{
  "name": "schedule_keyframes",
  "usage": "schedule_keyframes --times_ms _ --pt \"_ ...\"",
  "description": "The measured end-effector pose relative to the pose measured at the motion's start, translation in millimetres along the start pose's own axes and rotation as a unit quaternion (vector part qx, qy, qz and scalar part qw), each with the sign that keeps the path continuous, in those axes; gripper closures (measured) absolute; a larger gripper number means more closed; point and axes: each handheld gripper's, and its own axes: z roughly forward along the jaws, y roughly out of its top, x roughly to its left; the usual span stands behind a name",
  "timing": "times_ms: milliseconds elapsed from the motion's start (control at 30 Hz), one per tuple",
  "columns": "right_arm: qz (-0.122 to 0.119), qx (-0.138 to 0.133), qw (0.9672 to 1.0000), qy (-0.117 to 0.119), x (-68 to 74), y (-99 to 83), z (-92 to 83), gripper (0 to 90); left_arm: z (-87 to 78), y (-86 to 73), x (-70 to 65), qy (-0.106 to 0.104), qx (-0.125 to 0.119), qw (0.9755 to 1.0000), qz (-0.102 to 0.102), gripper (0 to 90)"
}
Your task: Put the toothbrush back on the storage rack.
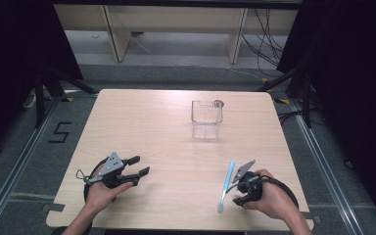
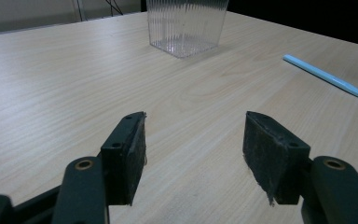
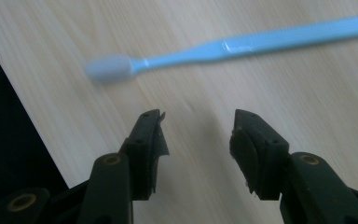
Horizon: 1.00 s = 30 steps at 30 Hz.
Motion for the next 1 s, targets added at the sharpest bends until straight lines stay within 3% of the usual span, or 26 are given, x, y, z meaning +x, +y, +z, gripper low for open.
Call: schedule_keyframes --times_ms 33,67,267,333,367,567,600,700,767,800,833,867,967,1000 --pt "-0.006 0.006 1.0000 0.000 -2.5 -2.6 -0.5 52.1 -0.5 0.6 0.5 0.004 0.006 1.0000 0.001 38.9" --pt "-0.028 0.011 0.9996 0.000 -8.8 -6.6 -0.2 52.1 0.2 0.6 0.6 0.004 0.006 1.0000 0.001 38.9" --pt "-0.053 0.017 0.9984 -0.007 -17.3 -7.9 -1.4 51.8 4.3 -0.4 -1.9 -0.004 0.002 1.0000 0.003 38.9" --pt "-0.060 0.029 0.9977 -0.007 -19.5 -5.6 -2.8 51.3 4.5 -0.6 -3.2 -0.005 0.002 1.0000 0.005 38.8" --pt "-0.073 0.020 0.9970 -0.017 -21.5 -2.7 -3.3 51.0 4.3 -0.9 -4.0 -0.007 0.003 0.9999 0.009 38.8" --pt "-0.097 0.023 0.9949 -0.017 -28.5 9.9 -4.7 48.9 1.5 1.8 -6.0 -0.007 -0.002 0.9999 0.013 38.7" --pt "-0.111 0.022 0.9933 -0.020 -30.7 12.7 -3.7 48.4 1.4 2.2 -5.7 -0.007 -0.004 0.9999 0.012 38.7" --pt "-0.115 0.028 0.9928 -0.022 -34.5 18.3 -2.1 48.3 0.0 3.7 -5.3 -0.002 0.000 0.9999 0.012 38.7" --pt "-0.132 0.028 0.9905 -0.026 -37.2 22.6 -0.9 48.0 -0.2 4.2 -5.0 -0.002 -0.001 0.9999 0.011 38.6" --pt "-0.142 0.047 0.9879 -0.040 -38.4 26.1 -0.5 47.4 -0.3 4.4 -4.7 -0.002 0.000 0.9999 0.011 38.6" --pt "-0.142 0.047 0.9879 -0.040 -38.4 26.1 -0.5 47.4 -0.3 4.4 -4.4 -0.002 0.000 0.9999 0.011 38.6" --pt "-0.173 0.052 0.9828 -0.038 -39.9 31.3 0.9 46.6 -0.3 4.4 -4.1 -0.002 0.001 0.9999 0.011 38.6" --pt "-0.173 0.059 0.9821 -0.044 -38.7 34.4 1.6 45.5 -0.1 4.0 -3.9 -0.002 0.000 0.9999 0.011 38.6" --pt "-0.207 0.057 0.9757 -0.042 -40.8 39.3 3.4 44.3 0.9 3.6 -3.6 -0.005 -0.005 0.9999 0.010 38.5"
